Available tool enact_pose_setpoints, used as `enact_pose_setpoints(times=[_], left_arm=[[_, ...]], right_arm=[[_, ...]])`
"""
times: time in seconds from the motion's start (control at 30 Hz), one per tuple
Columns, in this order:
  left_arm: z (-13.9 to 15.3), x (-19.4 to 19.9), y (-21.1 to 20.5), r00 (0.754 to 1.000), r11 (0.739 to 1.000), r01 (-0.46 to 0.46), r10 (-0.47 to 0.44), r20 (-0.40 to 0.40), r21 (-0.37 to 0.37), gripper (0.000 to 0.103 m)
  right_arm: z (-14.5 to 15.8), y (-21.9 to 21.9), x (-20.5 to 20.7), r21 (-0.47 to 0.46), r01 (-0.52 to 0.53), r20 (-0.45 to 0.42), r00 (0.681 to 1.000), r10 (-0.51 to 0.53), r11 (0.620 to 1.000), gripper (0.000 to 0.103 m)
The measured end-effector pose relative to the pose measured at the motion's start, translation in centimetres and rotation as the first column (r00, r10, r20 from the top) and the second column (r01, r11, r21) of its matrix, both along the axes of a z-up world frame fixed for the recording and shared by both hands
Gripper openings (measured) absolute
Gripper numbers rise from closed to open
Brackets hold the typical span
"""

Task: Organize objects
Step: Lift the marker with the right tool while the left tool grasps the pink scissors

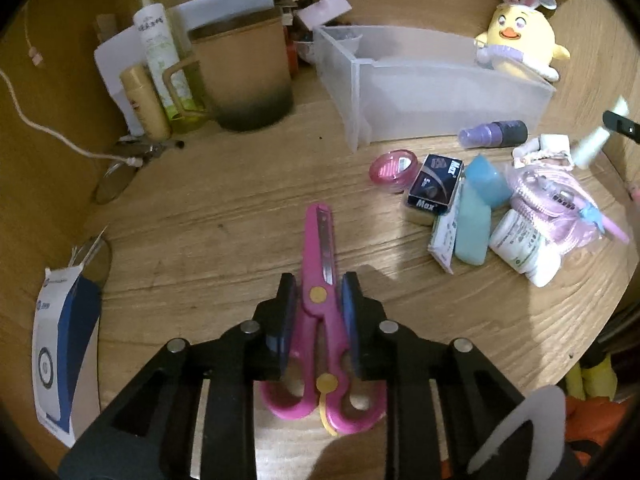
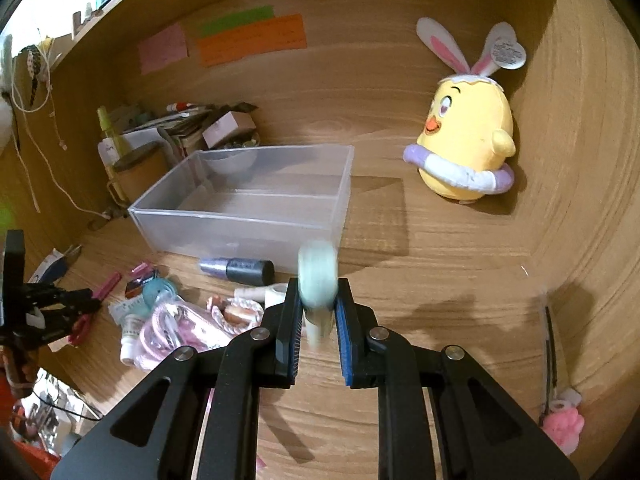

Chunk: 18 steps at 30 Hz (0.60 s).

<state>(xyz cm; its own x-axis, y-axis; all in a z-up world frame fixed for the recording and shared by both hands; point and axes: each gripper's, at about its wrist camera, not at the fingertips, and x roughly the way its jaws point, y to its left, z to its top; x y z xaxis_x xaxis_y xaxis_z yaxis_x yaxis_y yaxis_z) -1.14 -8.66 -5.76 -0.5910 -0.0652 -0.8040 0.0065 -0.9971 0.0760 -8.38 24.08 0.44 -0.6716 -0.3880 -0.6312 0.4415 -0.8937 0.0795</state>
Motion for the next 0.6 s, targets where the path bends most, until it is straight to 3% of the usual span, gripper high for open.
enact_pose_setpoints(times=[0.13, 0.2, 0.37, 0.6], left_arm=[[-0.1, -0.7, -0.6, 1.0, 0.999, 0.002, -0.002, -0.003, 0.043, 0.018], [-0.1, -0.9, -0.8, 1.0, 0.999, -0.026, 0.026, -0.01, 0.027, 0.018], [0.9, -0.3, -1.3, 0.994, 0.997, -0.074, 0.075, -0.086, 0.019, 0.018], [4.7, 0.2, -1.3, 0.97, 0.994, -0.085, 0.096, -0.221, 0.063, 0.018]], right_arm=[[0.1, -0.5, -0.3, 0.004, -0.013, -0.008, 1.0, 0.013, 1.0, 0.014], [0.1, -0.6, -0.6, 0.005, -0.012, -0.006, 1.0, 0.012, 1.0, 0.014], [-0.1, -0.3, -1.1, 0.002, -0.003, -0.006, 1.0, 0.003, 1.0, 0.014], [0.2, 0.5, -2.0, -0.005, 0.025, 0.004, 1.0, -0.025, 1.0, 0.014]])
